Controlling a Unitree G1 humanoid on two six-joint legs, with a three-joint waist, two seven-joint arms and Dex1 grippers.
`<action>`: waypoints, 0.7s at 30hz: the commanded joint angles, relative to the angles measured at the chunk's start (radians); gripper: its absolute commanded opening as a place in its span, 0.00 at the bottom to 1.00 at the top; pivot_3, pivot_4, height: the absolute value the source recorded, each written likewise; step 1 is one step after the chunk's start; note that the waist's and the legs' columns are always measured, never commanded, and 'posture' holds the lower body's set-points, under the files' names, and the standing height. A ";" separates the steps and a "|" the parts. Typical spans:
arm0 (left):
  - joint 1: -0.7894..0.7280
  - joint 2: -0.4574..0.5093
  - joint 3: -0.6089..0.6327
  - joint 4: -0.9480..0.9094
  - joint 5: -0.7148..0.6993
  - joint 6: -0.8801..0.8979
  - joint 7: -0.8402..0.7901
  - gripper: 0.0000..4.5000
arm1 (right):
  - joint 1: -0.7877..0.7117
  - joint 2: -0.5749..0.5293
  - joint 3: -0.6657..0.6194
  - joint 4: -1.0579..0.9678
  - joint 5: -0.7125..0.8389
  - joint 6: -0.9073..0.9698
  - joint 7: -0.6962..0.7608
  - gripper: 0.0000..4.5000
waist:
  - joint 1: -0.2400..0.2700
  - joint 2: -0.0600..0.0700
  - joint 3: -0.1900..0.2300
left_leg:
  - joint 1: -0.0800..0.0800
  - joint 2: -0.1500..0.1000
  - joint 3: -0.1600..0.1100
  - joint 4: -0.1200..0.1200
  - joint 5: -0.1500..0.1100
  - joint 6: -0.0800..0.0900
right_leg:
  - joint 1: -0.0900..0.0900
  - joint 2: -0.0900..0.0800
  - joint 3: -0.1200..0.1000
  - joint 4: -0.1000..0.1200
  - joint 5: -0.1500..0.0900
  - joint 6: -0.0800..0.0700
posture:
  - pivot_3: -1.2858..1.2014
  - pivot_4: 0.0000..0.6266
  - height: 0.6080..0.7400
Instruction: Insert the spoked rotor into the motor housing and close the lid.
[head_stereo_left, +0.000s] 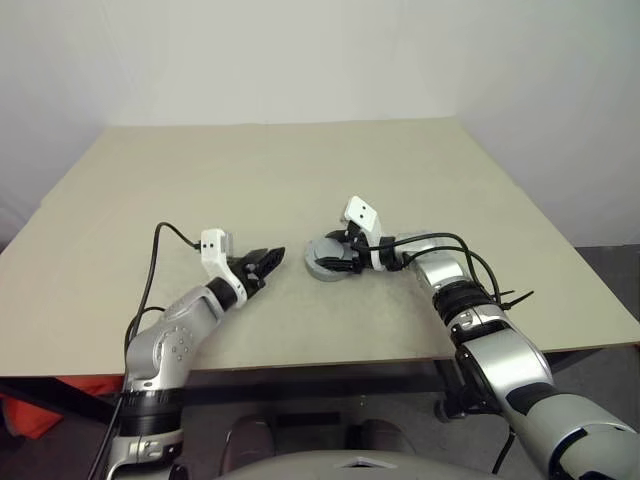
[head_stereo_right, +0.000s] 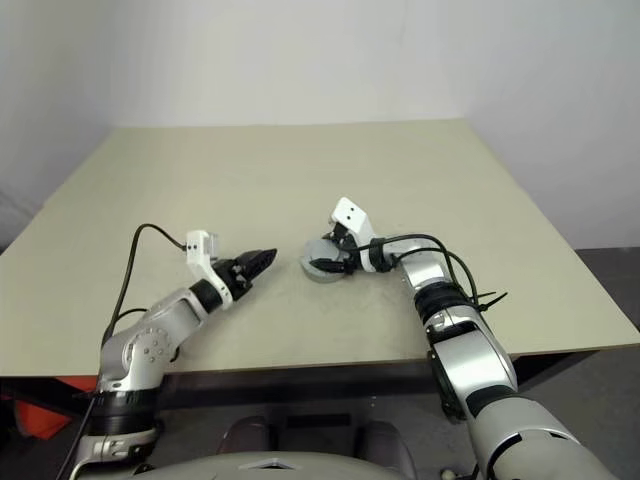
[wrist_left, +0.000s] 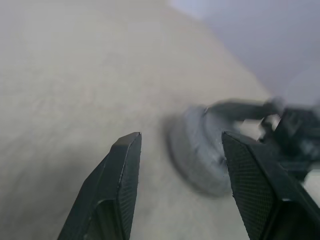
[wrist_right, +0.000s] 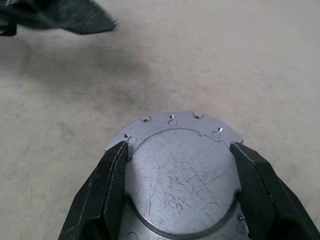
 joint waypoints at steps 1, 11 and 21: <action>-0.076 -0.024 0.043 0.084 -0.044 0.021 0.018 0.47 | 0.031 -0.016 0.045 0.093 -0.087 0.018 -0.030 0.70 | 0.000 0.000 0.000 | 0.000 0.000 0.000 0.000 0.000 0.000 | 0.000 0.000 0.000 0.000 0.000 0.000 | 0.52 0.00 1.00; -0.207 -0.091 0.065 0.288 -0.121 0.124 -0.017 0.01 | 0.018 -0.017 0.046 0.102 -0.084 0.004 -0.031 0.70 | -0.001 0.000 0.000 | -0.001 0.000 -0.001 -0.001 0.000 0.000 | -0.002 0.000 -0.001 -0.002 0.000 0.001 | 0.52 0.00 1.00; -0.250 -0.110 0.065 0.398 -0.083 0.193 0.058 0.01 | 0.013 -0.019 0.036 0.094 -0.079 0.000 -0.044 0.70 | -0.001 0.001 0.001 | -0.001 0.000 -0.001 -0.003 0.000 0.000 | -0.003 0.000 -0.002 -0.005 0.000 0.001 | 0.52 0.00 1.00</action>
